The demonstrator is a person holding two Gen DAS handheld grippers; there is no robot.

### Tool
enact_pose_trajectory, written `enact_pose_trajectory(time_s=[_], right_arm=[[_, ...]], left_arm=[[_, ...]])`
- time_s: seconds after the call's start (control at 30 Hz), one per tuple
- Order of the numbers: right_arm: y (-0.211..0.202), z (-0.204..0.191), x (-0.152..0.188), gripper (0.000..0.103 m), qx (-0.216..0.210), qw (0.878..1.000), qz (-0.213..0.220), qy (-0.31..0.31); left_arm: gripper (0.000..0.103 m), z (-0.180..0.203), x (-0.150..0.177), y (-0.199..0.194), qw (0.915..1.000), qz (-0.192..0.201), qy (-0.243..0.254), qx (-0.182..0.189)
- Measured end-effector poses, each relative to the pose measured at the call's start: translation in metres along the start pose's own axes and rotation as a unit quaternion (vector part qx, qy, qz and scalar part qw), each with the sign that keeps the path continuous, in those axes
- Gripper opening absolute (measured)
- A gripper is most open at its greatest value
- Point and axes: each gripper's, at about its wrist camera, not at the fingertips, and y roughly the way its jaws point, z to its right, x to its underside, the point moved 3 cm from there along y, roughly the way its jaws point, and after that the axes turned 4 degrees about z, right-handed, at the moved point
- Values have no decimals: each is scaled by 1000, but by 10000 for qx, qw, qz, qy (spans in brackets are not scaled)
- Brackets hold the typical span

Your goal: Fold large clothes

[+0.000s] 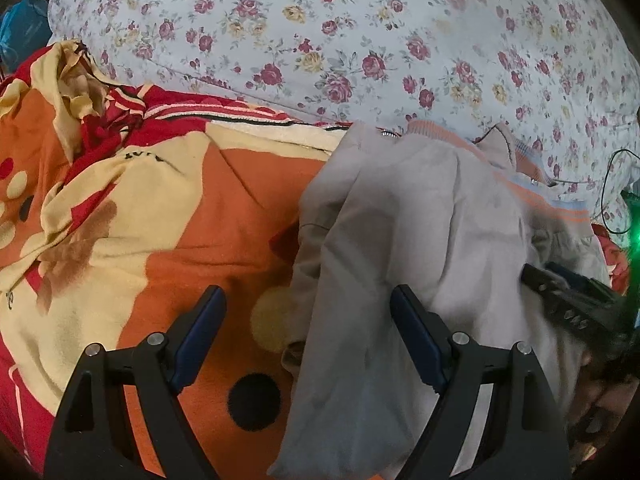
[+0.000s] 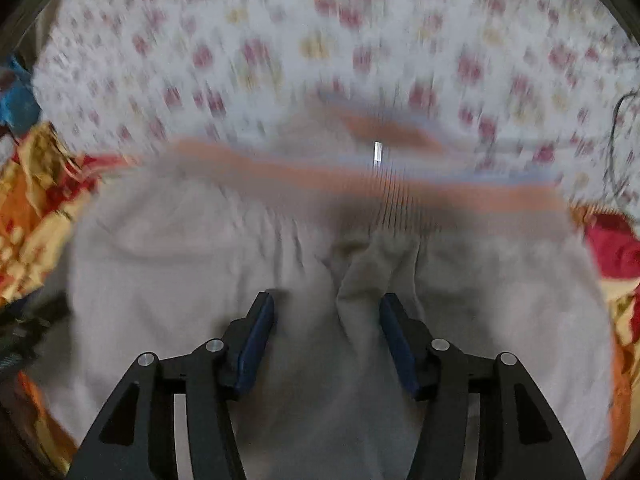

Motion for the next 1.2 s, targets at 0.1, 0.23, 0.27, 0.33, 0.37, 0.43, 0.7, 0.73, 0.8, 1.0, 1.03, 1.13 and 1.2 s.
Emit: enact_pose_trajectory(time_s=[0.1,0.23,0.27,0.33,0.37,0.43,0.7,0.73,0.8,1.0,1.03,1.13,1.2], right_arm=[[-1,-6,0,59,119,9998,53,-173],[-18,-8,-2,60,-145,9998,142,-70],[-19,-8,-2,61,-144,9997,154,-80],[-19,-10,-2,61,-157,9998,135,-15],[-20,-9,-2,61,-178,9997,136,37],[-25,-8,-3,61,-239,9995,168,104],[-50,0,-10,63,-400,9983,359,213],[-52,0,-10,65,-437,9981,384,221],[-52,-2,-9,65,-504,9977,402,209],[-45,-1,-4,65,-701,9966,271,351],[-43,-1,-3,65,-725,9964,242,354],[-41,-1,-2,65,-741,9964,213,360],[-40,1,-2,65,-773,9960,191,405]], left_arm=[[85,-2,-1,0,10000,10,-10,-15],[85,-4,-6,1,9999,22,-113,35],[85,-3,-7,1,9999,23,-117,49],[85,-3,-7,2,9999,17,-114,74],[85,-3,-8,3,9999,7,-119,88],[85,-3,-7,4,9998,-20,-129,131],[86,-16,-23,18,9900,-413,-695,1157],[86,-23,-26,21,9870,-460,-890,1254],[87,-33,-29,25,9837,-467,-1142,1308],[87,-29,-29,32,9714,-673,-1369,1820],[87,-25,-28,31,9712,-661,-1318,1871],[87,-13,-28,29,9705,-697,-1077,2039],[87,-8,-28,32,9698,-769,-1000,2087]])
